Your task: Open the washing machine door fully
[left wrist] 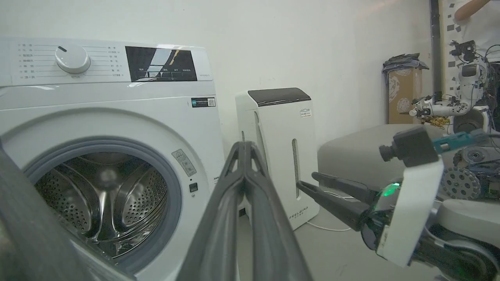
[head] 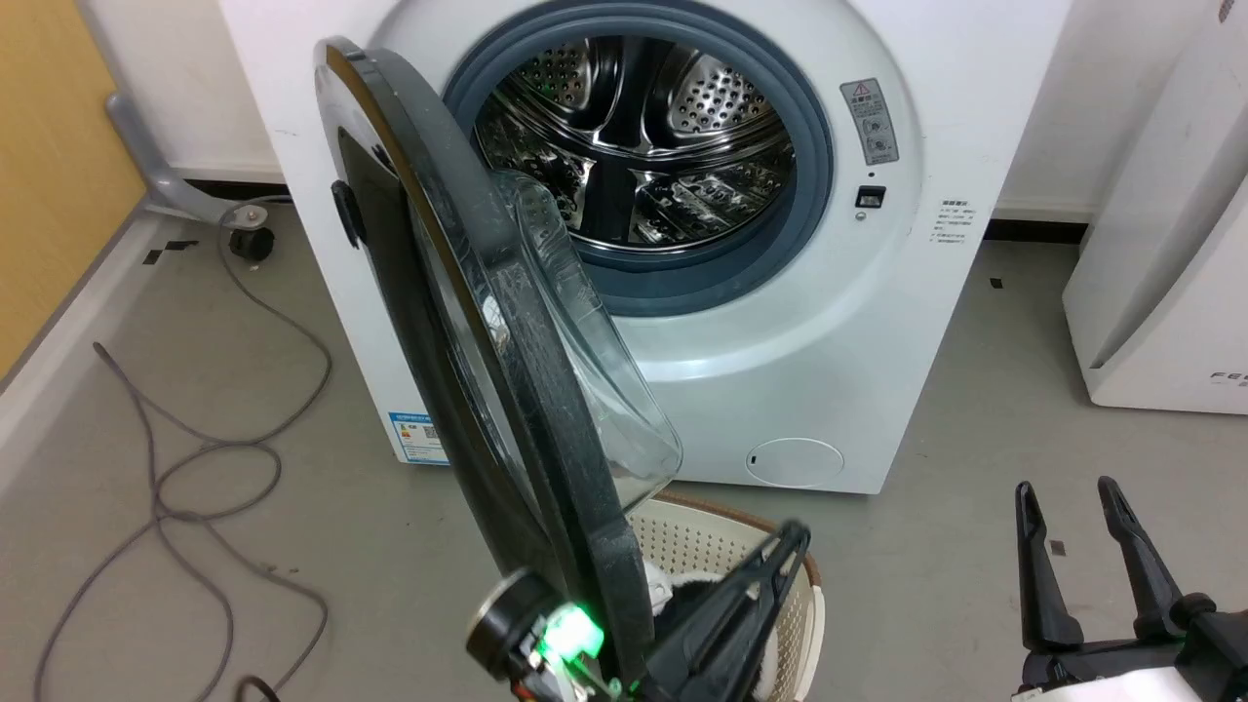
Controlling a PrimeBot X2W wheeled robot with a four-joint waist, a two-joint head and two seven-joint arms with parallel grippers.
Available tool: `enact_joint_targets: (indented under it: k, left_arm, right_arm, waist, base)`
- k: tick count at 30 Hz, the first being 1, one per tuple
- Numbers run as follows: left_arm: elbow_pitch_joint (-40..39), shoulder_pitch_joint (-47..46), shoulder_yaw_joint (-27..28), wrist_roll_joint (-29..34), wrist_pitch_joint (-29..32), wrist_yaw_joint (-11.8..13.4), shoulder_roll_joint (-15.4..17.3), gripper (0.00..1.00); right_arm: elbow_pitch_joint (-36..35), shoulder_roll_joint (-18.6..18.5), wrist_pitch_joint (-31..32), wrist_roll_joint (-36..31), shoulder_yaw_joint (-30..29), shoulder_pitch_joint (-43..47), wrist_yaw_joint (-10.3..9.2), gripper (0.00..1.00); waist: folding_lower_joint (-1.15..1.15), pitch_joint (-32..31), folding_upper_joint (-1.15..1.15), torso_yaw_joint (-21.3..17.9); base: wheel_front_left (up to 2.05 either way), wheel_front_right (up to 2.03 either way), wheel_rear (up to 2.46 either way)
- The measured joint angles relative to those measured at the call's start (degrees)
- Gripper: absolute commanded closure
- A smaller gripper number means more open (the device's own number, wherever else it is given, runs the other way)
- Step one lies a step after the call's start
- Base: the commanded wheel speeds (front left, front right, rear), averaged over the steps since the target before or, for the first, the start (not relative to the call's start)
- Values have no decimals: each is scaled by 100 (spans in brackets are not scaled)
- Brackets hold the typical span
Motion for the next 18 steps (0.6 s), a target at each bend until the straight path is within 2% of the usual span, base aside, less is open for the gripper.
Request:
enact_joint_targets:
  k: [10, 18]
  left_arm:
    - [850, 314, -96, -74, 0, 62, 36, 100]
    - [1518, 228, 121, -209, 1, 213, 21, 100]
  right_arm:
    - [24, 0, 0, -1, -3, -1, 0, 0]
    - [59, 1, 0, -63, 20, -2, 0, 0]
  waist:
    - [0, 79, 0, 111]
    - [0, 184, 0, 288]
  base:
    - [0, 0, 0]
    - [0, 0, 0]
